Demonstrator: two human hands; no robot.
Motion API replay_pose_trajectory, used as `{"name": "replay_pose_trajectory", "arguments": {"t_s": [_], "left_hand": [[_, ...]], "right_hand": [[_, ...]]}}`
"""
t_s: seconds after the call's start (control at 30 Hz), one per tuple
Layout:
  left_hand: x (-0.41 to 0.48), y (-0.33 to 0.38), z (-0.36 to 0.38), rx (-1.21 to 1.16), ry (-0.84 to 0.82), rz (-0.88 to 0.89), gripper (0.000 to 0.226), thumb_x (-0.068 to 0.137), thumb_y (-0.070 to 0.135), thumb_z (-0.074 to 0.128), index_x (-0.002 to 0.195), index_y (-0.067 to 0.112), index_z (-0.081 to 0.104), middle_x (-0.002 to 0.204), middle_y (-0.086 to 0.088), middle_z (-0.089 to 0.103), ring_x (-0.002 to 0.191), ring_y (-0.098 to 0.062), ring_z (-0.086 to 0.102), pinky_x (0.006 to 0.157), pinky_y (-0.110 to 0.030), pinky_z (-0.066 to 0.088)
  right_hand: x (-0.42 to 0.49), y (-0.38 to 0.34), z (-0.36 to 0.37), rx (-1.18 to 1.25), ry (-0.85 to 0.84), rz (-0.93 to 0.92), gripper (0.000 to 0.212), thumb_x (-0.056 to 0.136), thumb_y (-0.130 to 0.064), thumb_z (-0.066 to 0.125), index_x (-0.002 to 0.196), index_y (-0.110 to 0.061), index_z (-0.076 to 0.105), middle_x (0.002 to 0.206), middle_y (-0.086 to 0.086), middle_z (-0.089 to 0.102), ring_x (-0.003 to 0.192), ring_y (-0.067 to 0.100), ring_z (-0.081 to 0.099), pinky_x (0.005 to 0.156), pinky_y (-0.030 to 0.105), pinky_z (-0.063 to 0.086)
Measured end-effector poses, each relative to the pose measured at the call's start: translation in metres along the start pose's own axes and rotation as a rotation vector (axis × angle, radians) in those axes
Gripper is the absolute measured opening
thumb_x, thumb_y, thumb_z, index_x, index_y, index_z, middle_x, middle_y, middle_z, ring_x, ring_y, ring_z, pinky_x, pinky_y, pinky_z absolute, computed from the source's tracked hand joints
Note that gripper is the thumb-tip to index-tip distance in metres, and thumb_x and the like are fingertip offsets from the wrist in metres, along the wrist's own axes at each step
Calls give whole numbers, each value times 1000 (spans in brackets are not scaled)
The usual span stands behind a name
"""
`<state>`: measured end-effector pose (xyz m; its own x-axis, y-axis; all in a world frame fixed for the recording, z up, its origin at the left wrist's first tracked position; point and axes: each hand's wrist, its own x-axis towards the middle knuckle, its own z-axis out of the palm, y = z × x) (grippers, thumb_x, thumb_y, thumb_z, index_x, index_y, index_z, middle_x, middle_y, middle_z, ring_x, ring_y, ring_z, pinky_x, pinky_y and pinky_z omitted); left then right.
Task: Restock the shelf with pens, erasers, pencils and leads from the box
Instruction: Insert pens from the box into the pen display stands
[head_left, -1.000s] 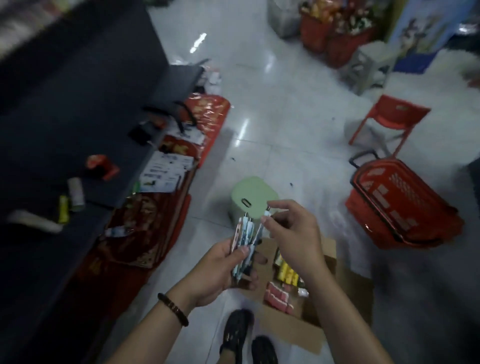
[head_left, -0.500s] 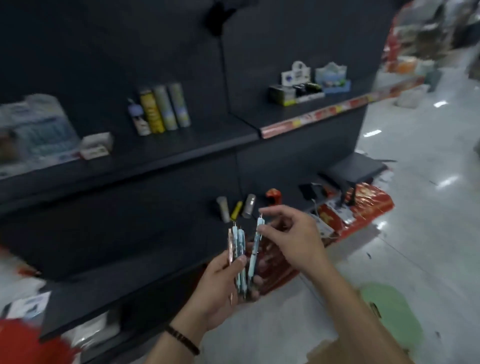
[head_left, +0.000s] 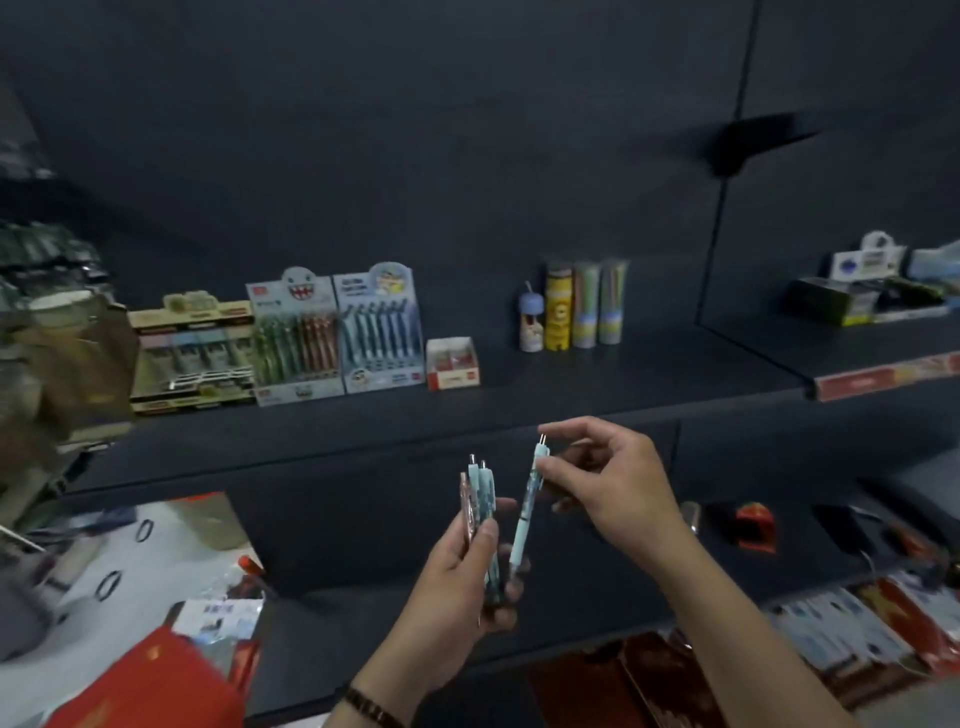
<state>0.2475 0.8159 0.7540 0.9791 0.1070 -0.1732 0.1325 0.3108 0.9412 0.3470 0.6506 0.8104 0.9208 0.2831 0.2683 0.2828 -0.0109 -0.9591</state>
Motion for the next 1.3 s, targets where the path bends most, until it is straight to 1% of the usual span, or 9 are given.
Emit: {"name": "replay_pose_trajectory", "arguments": {"t_s": [0.1, 0.3, 0.57, 0.73, 0.87, 1.0, 1.1, 1.17, 1.3], "left_hand": [[21, 28, -35, -5, 14, 21, 23, 113, 28, 48, 128, 28, 65, 90, -14, 68, 65, -19, 55, 53, -29, 37], [80, 65, -86, -21, 92, 86, 23, 112, 24, 50, 132, 22, 60, 84, -10, 63, 60, -17, 51, 48, -26, 33], [152, 100, -142, -36, 396, 190, 22, 112, 7, 44, 127, 8, 60, 86, -16, 72, 64, -21, 56, 54, -30, 41], [180, 118, -179, -25, 502, 212, 26, 102, 0, 59, 127, 5, 64, 93, -16, 77, 72, -23, 68, 62, -32, 57], [198, 131, -208, -102, 469, 241, 23, 109, 9, 54, 129, 14, 66, 96, -21, 75, 85, -36, 75, 75, -40, 63], [217, 143, -244, -96, 415, 196, 21, 109, 10, 56, 129, 6, 60, 109, -27, 76, 96, -44, 77, 79, -43, 64], [226, 152, -269, -63, 346, 171, 21, 108, 12, 57, 128, 7, 59, 114, -25, 76, 104, -44, 76, 90, -51, 63], [234, 157, -284, -42, 302, 170, 22, 108, 14, 59, 130, 10, 61, 115, -22, 77, 105, -42, 76, 93, -51, 61], [254, 160, -302, -50, 217, 155, 23, 108, 13, 58, 130, 14, 63, 114, -22, 77, 104, -41, 77, 89, -46, 63]], "right_hand": [[38, -2, 44, -11, -52, -12, 24, 90, -3, 83, 106, -21, 79, 77, 14, 75, 74, 32, 78, 62, 43, 65], [129, -6, 103, -20, -168, -75, 22, 91, -6, 82, 107, -21, 78, 80, 15, 77, 72, 28, 79, 63, 44, 65], [249, -5, 150, 13, -172, -219, 21, 91, -11, 83, 105, -25, 77, 73, 3, 78, 71, 20, 80, 61, 39, 62], [314, 10, 187, -104, -78, -273, 18, 94, -21, 80, 105, -34, 76, 74, -6, 77, 74, 7, 76, 80, 40, 65], [346, 26, 219, -252, -12, -391, 17, 94, -22, 79, 108, -31, 77, 75, -11, 73, 75, 1, 71, 83, 32, 62], [364, 40, 250, -361, 9, -411, 17, 94, -22, 79, 109, -31, 78, 74, -14, 70, 74, -1, 69, 78, 21, 58], [371, 46, 269, -422, 57, -402, 18, 94, -23, 79, 111, -30, 79, 79, -15, 71, 76, -4, 68, 76, 8, 50], [375, 48, 280, -464, 84, -394, 18, 95, -22, 78, 112, -28, 80, 82, -15, 71, 78, -3, 68, 78, 10, 52], [375, 49, 292, -515, 121, -376, 19, 96, -21, 78, 114, -25, 79, 82, -14, 71, 79, 2, 69, 84, 21, 57]]}}
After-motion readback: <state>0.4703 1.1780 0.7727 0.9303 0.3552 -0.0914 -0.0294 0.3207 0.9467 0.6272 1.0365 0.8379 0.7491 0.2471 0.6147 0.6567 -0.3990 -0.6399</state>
